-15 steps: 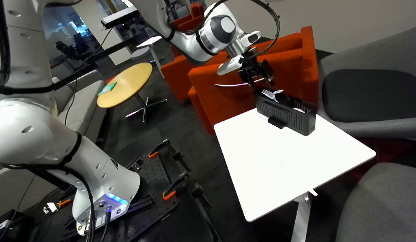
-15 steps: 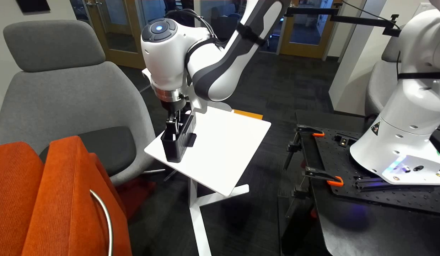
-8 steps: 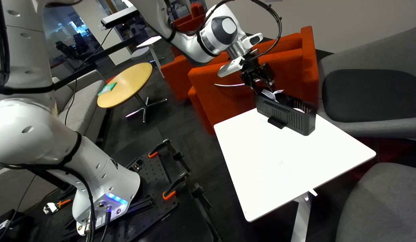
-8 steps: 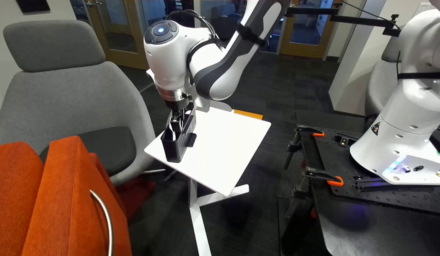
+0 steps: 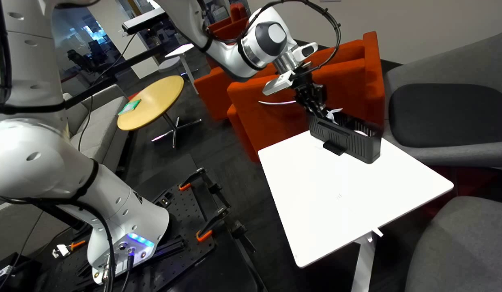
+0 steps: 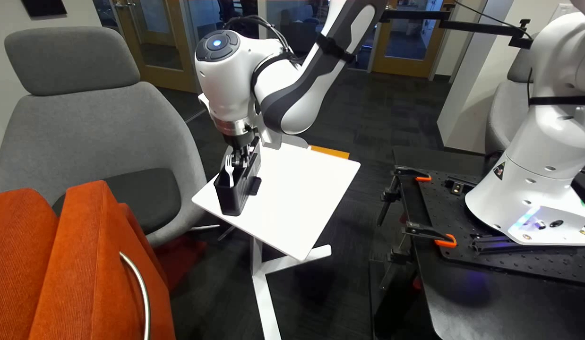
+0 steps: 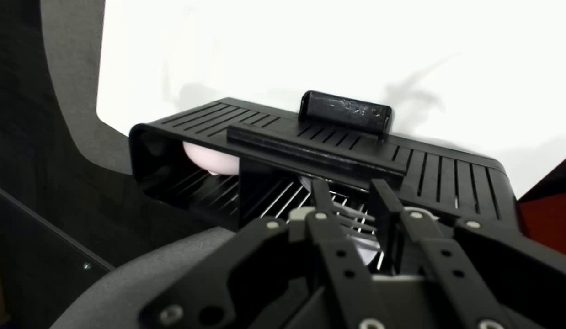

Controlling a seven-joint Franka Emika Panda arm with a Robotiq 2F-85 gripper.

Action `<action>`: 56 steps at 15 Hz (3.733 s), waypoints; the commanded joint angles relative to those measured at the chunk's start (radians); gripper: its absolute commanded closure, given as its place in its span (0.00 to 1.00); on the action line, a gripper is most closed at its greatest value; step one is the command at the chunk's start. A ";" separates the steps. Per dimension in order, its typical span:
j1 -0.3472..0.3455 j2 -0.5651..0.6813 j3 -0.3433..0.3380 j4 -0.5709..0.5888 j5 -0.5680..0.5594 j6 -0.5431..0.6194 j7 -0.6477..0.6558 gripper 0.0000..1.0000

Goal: Remove one fork from the black rack and put it on the table

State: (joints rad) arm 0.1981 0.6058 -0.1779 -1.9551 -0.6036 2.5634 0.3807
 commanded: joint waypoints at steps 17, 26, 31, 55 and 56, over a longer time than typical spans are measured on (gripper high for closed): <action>0.018 -0.340 0.007 -0.163 -0.168 -0.267 0.132 0.99; -0.087 -0.649 0.085 -0.375 -0.199 -0.305 0.178 0.99; -0.173 -0.777 0.104 -0.548 -0.148 -0.245 0.211 0.99; -0.941 -0.036 0.411 -0.659 -0.174 0.839 0.281 0.99; -0.988 -0.025 0.443 -0.644 -0.204 0.816 0.284 0.71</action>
State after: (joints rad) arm -0.6628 0.5188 0.1839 -2.6580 -0.7332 3.4155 0.6611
